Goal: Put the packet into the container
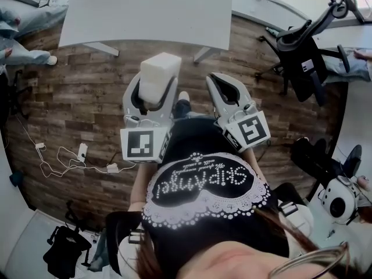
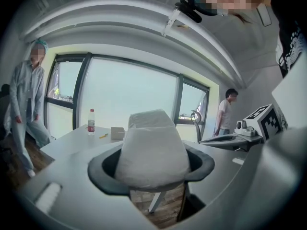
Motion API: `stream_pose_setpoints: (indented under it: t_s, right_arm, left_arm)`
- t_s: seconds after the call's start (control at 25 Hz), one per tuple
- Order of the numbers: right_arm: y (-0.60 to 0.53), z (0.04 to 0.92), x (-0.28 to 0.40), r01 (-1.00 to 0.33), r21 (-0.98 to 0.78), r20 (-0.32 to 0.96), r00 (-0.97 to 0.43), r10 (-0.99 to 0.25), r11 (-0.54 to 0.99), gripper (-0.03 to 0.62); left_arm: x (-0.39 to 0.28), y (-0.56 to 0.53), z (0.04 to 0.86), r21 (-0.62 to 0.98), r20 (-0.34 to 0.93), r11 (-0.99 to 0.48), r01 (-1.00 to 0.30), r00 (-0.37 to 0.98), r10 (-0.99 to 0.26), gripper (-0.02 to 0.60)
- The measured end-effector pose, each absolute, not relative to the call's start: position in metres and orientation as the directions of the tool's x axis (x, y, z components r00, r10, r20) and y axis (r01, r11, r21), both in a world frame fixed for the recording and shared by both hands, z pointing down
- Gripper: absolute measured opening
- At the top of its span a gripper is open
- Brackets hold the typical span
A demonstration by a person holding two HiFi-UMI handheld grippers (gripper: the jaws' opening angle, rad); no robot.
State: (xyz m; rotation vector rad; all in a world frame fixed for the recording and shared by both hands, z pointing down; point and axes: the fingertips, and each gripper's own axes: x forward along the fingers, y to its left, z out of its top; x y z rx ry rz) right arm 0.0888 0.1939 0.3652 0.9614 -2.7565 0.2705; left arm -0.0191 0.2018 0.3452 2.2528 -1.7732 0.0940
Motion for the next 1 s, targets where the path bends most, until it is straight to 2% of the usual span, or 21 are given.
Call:
stream_pose_setpoints:
  t_s: [1.0]
  right_arm:
    - [0.173,0.365,0.115,-0.650,-0.122,0.248,-0.752,-0.611,0.750,-0.005]
  left_arm:
    - [-0.026,0.181,0.342,0.136,0.201,-0.184,-0.973,0.210,-0.957,0.285]
